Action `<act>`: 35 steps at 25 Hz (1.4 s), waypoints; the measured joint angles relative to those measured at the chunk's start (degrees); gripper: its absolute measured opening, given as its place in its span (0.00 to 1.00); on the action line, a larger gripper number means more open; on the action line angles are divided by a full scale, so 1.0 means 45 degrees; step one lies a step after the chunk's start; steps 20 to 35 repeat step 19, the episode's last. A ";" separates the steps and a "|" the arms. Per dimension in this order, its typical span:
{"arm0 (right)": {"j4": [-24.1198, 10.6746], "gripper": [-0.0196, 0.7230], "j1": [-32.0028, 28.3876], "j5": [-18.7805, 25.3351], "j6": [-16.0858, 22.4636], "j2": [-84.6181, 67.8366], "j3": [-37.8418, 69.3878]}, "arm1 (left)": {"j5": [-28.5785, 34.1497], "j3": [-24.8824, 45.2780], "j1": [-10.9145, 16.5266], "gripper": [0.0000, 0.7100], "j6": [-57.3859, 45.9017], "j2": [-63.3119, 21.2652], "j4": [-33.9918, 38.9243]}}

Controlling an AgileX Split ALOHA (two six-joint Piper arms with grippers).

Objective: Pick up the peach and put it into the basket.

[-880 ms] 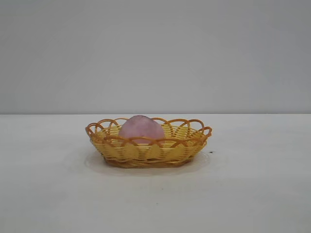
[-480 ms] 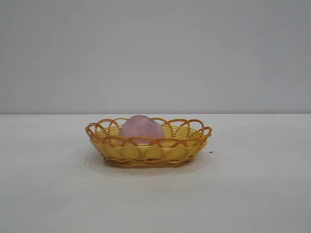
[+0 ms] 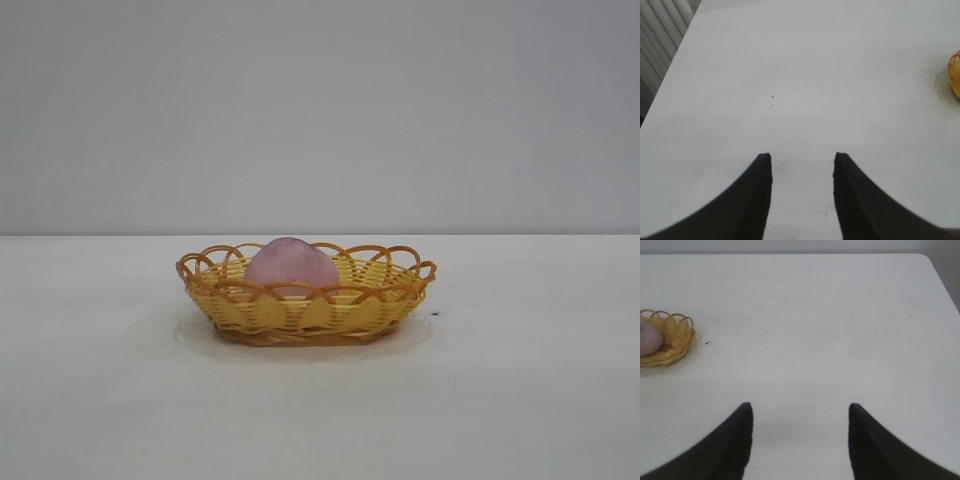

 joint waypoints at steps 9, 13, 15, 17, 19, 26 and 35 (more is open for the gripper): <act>0.0000 0.57 0.0000 0.0000 0.0000 0.0000 0.0000 | 0.0000 0.0000 0.0000 0.27 0.0000 0.0000 0.0000; 0.0000 0.50 0.0000 0.0000 0.0000 0.0000 0.0000 | 0.0000 0.0000 0.0000 0.27 0.0000 0.0000 0.0000; 0.0000 0.50 0.0000 0.0000 0.0000 0.0000 0.0000 | 0.0000 0.0000 0.0000 0.27 0.0000 0.0000 0.0000; 0.0000 0.50 0.0000 0.0000 0.0000 0.0000 0.0000 | 0.0000 0.0000 0.0000 0.27 0.0000 0.0000 0.0000; 0.0000 0.50 0.0000 0.0000 0.0000 0.0000 0.0000 | 0.0000 0.0000 0.0000 0.27 0.0000 0.0000 0.0000; 0.0000 0.50 0.0000 0.0000 0.0000 0.0000 0.0000 | 0.0000 0.0000 0.0000 0.27 0.0000 0.0000 0.0000; 0.0000 0.50 0.0000 0.0000 0.0000 0.0000 0.0000 | 0.0000 0.0000 0.0000 0.27 0.0000 0.0000 0.0000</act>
